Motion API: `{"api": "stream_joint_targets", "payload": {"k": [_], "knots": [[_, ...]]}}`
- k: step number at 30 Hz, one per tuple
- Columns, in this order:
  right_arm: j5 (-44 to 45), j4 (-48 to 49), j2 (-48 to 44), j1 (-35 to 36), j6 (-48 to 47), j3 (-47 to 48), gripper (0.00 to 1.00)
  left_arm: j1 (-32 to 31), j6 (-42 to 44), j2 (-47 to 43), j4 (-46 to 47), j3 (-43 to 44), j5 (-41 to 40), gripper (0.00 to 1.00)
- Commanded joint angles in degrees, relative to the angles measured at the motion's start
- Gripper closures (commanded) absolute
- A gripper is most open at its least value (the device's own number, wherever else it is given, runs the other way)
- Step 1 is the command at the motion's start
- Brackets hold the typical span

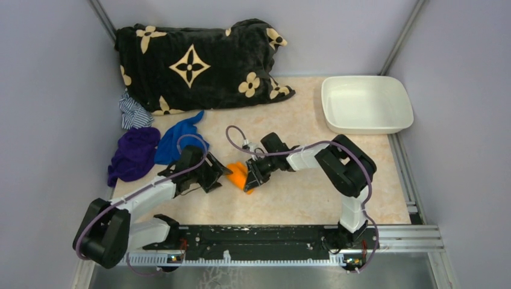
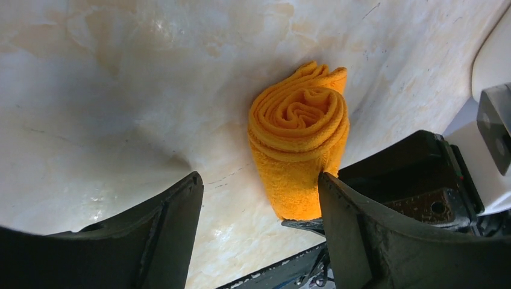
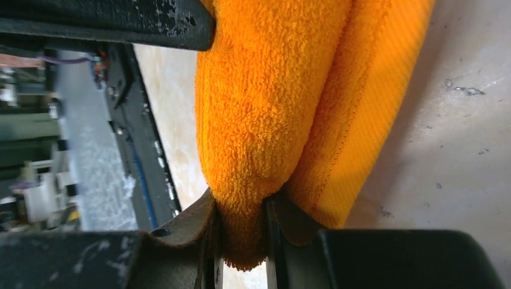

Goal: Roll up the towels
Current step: Roll the towel at the center of the board.

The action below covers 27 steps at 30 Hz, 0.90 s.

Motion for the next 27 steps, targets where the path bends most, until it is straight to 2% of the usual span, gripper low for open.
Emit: {"api": "stream_joint_targets", "payload": {"k": [1,9,19,23,27], "knots": [[-3.73,-3.26,6.84,-2.14,3.06,-2.62,1.00,-0.23,-1.58,2.67,7.97,-0.60,3.08,0.24],[-9.38,-1.33,12.69,-5.32,6.12,-2.37,0.99,-0.45,-2.31,8.41,15.88,-0.29,4.57,0.27],[-11.30,-0.30,16.61,-7.89,8.67,-2.21,0.95,-1.20,-1.89,15.11,20.03,0.47,4.72,0.38],[-8.44,-1.38,13.99,-7.86,7.86,-2.67,0.83,-1.82,-1.11,17.93,18.96,1.57,4.39,0.45],[-1.92,-4.98,7.53,-7.55,5.42,-3.65,0.62,-1.99,0.10,18.33,15.53,2.30,2.84,0.52]]}}
